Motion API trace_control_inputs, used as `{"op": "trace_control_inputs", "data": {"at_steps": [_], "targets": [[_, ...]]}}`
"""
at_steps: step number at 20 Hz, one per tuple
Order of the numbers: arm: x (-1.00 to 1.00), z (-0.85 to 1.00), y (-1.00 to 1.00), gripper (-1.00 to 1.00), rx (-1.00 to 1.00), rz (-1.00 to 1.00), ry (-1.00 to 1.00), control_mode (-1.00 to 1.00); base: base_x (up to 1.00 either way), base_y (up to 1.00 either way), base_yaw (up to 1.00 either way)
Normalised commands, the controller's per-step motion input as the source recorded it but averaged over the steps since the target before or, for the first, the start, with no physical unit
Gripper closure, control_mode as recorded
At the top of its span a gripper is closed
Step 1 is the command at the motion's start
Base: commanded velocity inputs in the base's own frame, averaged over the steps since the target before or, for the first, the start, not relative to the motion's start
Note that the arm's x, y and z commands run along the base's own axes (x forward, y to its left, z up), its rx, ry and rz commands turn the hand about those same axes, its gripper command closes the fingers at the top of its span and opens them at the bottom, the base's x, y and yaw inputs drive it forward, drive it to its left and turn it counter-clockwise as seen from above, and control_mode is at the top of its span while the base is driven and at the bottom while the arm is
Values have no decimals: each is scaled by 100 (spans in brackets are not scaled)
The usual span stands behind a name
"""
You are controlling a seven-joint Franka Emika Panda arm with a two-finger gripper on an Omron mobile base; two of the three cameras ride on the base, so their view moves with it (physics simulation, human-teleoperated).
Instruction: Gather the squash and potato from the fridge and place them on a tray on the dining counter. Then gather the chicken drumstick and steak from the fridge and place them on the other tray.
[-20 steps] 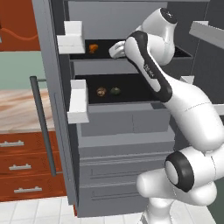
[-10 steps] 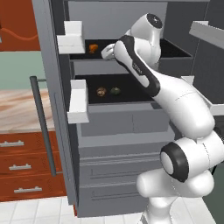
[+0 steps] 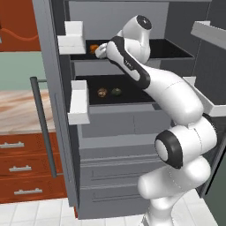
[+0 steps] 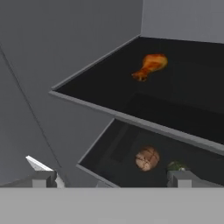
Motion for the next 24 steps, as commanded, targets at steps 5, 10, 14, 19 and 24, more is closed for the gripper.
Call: {"op": "trace_control_inputs", "data": {"at_steps": [5,10,14,19,24], "targets": [[43,0,5,-100,0,-5,1,-100,0,0,0],[42,0,3,-100,0,-7,1,-100,0,0,0],[37,0,19,-100,0,-5,0,-100,0,0,0],[29,-9,21,-100,0,-4,0,-100,0,0,0],[38,-21,6,-100,0,-3,2,-100,0,0,0]]}}
